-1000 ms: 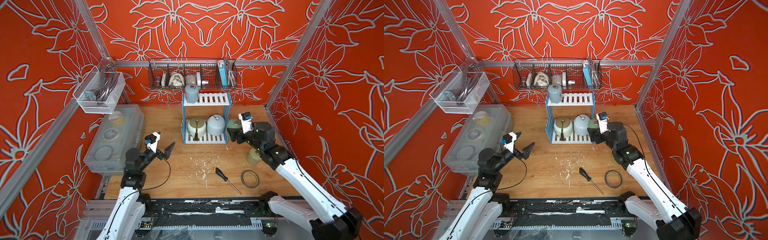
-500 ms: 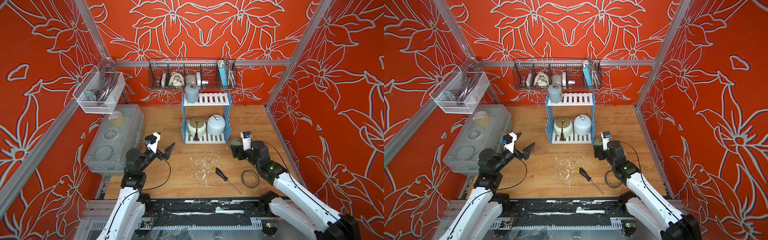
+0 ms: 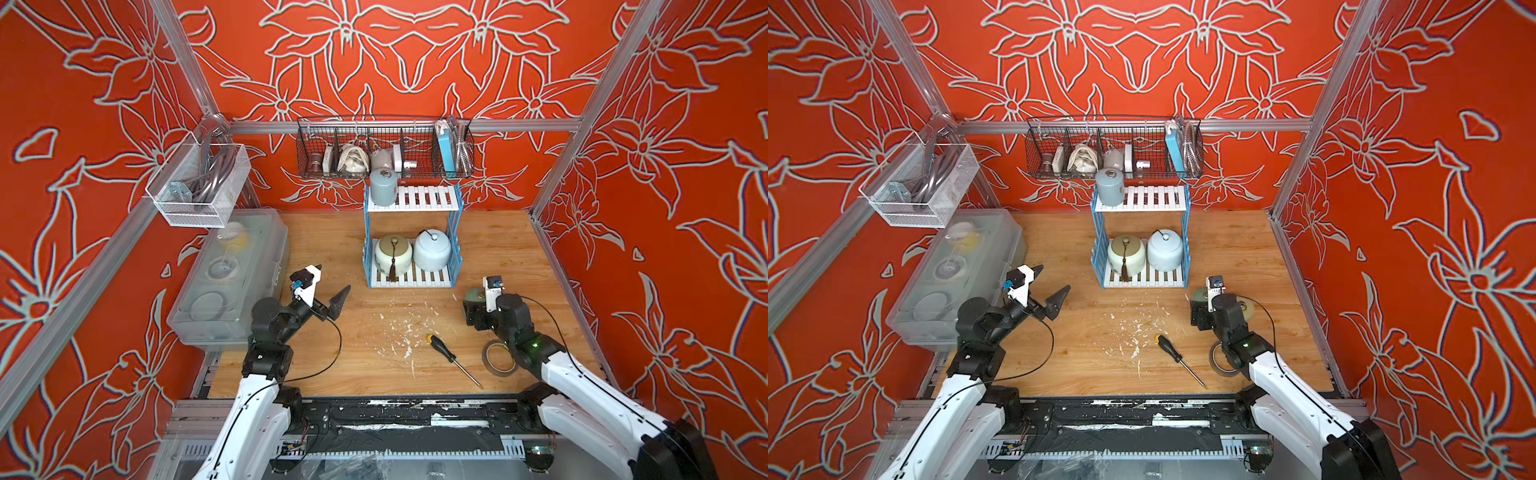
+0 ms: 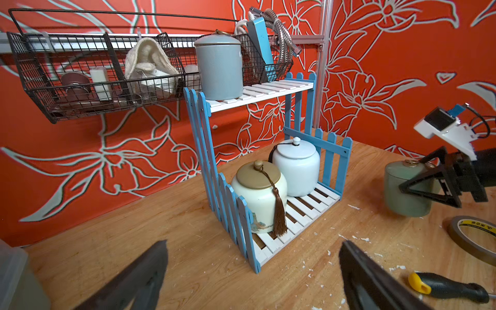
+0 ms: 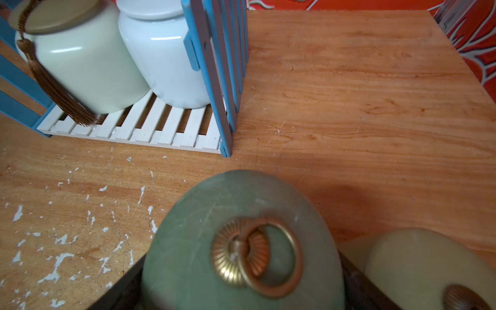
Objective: Remove the tea canisters from the shelf
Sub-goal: Place the tea canister at the center of the board.
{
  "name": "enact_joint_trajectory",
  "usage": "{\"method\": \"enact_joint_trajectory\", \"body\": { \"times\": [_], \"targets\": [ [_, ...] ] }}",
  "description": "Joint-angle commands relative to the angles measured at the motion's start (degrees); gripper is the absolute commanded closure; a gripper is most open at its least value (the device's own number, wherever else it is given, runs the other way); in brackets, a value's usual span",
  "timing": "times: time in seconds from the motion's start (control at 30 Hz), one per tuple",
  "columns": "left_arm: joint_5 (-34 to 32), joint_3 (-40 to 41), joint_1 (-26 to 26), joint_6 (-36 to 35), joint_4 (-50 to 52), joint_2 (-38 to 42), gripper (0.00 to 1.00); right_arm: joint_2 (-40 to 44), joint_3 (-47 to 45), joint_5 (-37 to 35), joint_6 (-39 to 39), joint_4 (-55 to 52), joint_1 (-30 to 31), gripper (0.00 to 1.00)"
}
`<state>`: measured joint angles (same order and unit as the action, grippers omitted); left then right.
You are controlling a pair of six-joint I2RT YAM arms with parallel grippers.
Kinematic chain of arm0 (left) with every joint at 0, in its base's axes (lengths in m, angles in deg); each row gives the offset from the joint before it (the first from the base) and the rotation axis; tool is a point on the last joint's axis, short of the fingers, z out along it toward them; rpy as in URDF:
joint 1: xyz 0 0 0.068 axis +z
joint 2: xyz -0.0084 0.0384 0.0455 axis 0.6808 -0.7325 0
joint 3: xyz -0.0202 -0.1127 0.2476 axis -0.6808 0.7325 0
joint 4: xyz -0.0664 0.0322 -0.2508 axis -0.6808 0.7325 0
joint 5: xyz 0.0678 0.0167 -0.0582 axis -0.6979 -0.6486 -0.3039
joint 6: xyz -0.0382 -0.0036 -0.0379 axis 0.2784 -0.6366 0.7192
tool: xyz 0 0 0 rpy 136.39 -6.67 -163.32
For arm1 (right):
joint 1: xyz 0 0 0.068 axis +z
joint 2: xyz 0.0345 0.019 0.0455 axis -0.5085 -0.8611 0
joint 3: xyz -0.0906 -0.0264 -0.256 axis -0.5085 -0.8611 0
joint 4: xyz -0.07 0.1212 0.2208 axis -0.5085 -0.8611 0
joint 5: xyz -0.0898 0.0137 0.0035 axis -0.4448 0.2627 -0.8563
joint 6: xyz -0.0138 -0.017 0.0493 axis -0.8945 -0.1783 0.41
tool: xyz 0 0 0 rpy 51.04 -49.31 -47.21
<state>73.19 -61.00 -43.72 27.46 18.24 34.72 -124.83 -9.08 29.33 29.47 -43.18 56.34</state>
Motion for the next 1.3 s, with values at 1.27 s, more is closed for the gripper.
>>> {"method": "enact_joint_trajectory", "body": {
  "times": [1.27],
  "targets": [
    [0.84, 0.56, -1.29, -0.03, -1.93, 0.13, 0.01, -4.17, -4.52, -3.67, 6.89, 8.32, 0.22, 0.01]
  ]
}}
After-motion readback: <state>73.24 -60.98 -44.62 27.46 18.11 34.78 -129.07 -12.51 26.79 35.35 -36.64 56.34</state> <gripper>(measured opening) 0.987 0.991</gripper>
